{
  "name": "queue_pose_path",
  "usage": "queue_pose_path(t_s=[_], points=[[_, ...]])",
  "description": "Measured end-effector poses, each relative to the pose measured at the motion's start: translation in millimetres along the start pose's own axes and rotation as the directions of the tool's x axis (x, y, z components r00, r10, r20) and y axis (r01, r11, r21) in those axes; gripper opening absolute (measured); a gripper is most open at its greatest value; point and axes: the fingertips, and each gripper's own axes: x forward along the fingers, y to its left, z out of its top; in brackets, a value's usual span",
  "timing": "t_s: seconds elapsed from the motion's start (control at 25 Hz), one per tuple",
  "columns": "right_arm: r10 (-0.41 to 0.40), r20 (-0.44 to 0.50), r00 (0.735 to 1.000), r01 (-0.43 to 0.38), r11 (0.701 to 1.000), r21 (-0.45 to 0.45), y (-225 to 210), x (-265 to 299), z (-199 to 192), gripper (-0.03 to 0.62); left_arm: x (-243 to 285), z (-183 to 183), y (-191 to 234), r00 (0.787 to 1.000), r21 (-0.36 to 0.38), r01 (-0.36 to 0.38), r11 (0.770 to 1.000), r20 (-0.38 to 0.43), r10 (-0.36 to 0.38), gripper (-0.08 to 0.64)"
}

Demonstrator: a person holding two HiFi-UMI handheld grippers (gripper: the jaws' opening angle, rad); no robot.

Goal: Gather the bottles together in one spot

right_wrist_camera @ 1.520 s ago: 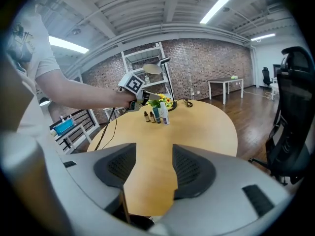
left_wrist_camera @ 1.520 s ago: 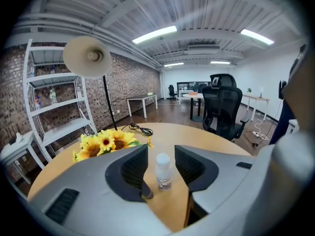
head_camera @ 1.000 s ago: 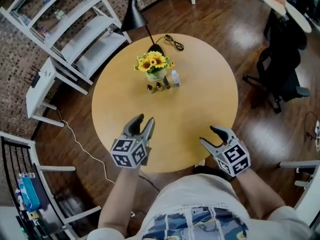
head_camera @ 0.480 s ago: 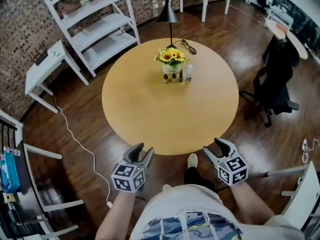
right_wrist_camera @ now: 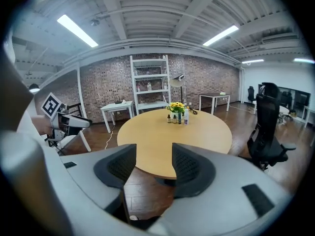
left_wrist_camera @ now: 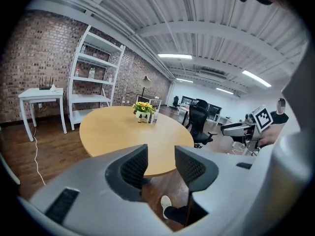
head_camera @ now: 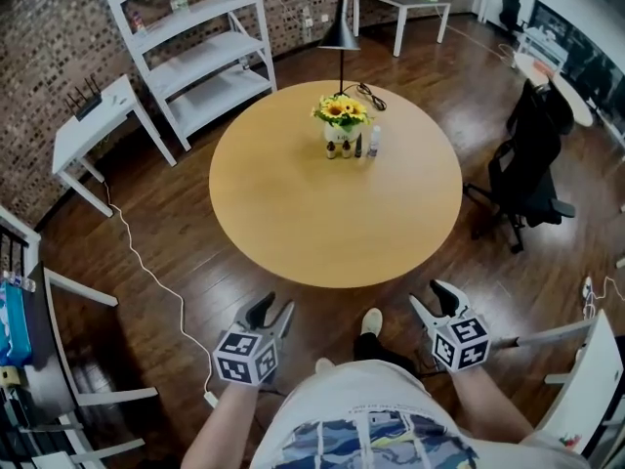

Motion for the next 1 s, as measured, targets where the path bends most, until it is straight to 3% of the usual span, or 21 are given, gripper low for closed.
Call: queue_pose_path(t_s=[0.28,0.52,1.0], points=[[-0.008,-0.029,1.0,0.006,0.999,-0.05,12.5,-5.8,-4.6,0.252,-14.7,-8.7,1.1,1.0,-0.011,0.0,1.0,0.012,0.0,0.179],[0.012,-0.016,1.0,-0.013,0.998,-0.069,22.0,-10.5,-3.3,0.249,-21.8,-10.6,6.0,1.0,0.034,-0.022,0.999,0.007,0.022,0.178],[0.006,-0.003,1.0,-0.007,0.996,-0.085,23.9,-14.7,0.7,0.249,-21.8,-17.6,7.8,1.0,0.015,-0.026,1.0,0.007,0.026,0.178]])
